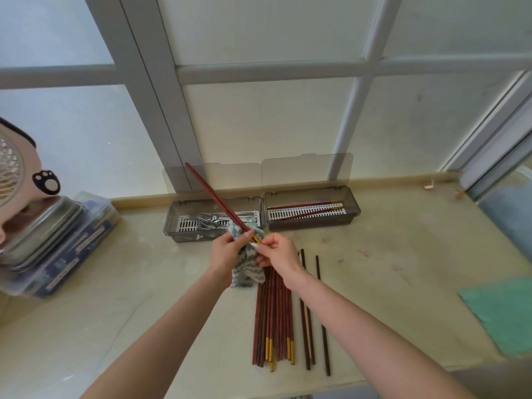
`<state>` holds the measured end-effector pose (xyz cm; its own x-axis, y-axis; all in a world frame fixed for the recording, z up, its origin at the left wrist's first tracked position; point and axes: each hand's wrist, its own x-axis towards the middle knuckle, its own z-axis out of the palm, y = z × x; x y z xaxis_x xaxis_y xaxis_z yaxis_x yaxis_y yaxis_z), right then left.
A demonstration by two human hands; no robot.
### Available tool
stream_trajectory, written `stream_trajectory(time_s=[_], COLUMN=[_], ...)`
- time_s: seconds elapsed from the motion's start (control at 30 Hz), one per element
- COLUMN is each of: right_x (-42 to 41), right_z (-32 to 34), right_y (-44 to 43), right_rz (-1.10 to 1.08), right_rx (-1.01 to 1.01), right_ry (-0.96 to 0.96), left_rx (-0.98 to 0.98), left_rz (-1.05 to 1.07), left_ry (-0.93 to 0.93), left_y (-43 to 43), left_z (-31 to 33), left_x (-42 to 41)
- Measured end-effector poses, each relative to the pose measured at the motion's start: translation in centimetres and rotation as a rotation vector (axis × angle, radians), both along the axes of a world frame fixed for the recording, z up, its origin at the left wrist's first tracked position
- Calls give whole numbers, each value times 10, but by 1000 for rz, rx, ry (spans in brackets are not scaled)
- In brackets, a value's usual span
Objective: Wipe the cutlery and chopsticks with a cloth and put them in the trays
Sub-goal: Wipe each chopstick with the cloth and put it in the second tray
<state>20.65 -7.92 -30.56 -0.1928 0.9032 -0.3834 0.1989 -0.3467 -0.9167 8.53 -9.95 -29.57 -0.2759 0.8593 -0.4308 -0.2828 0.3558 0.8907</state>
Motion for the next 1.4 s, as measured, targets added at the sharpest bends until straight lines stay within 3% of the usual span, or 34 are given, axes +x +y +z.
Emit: stream_trajectory(time_s=[0.1, 0.2, 0.27, 0.3, 0.5, 0.67, 1.13, 1.4], right_x=[4, 10, 11, 11, 3, -1, 26, 33], right_z=[-2, -3, -1, -1, 2, -1, -18, -22], right_y=[3, 5, 3, 2, -4, -6, -17, -17], right_rz=[-76, -137, -141, -145, -41, 66, 258, 296], right_rx=[0, 34, 16, -1, -130, -149, -133, -77], right_ry=[-6, -44, -52, -38, 47, -32, 78, 111], left_rx=[21, 162, 212, 205, 55, -47, -38, -34], left_rz=[-168, -147, -111, -116, -150, -131, 343, 413], left_ry=[-172, -663, -799, -755, -57, 114, 60, 37], left_y=[-2, -4, -6, -6, -2, -1, 35, 42], left_z=[0, -8, -10, -8, -2, -6, 31, 39], left_x=[-11, -34, -41, -40, -19, -9, -69, -92])
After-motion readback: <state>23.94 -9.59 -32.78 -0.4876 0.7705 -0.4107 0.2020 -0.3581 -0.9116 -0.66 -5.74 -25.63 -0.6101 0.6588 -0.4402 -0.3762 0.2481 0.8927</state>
